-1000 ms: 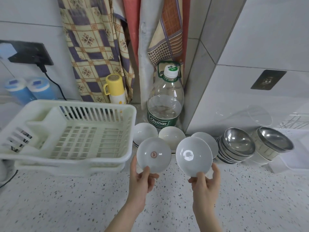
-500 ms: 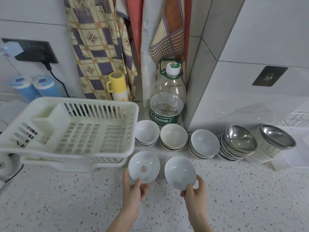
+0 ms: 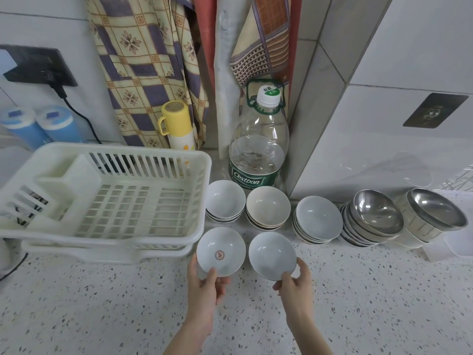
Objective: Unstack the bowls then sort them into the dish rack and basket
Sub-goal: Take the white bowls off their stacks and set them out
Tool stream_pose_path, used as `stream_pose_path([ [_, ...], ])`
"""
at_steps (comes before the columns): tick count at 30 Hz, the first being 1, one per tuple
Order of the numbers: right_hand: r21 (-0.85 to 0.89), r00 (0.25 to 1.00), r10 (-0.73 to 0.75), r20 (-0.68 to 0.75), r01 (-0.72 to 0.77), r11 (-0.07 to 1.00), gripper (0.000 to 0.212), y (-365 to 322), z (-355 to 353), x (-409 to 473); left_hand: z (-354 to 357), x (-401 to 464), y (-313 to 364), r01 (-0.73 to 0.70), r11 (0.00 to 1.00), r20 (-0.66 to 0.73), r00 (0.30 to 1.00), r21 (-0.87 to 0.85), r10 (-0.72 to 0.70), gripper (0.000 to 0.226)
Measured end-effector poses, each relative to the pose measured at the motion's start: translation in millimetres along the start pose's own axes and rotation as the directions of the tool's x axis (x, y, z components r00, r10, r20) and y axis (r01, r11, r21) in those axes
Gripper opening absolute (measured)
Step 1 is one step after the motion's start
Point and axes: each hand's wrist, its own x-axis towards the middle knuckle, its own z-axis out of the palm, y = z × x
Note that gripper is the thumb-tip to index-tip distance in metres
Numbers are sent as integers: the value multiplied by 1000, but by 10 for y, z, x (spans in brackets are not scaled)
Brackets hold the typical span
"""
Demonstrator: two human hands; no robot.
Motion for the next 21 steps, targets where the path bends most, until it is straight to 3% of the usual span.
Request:
stream_pose_path([
  [9,1,1000,4,4,-4,1000,50,43,72,-10,46,8,-35,-39,998,-21,999,41,40,51],
  [21,-85,997,-9,83,16,996,57,29,66,-84,-4,-8,12,56,997,12,998,54,-57,49],
])
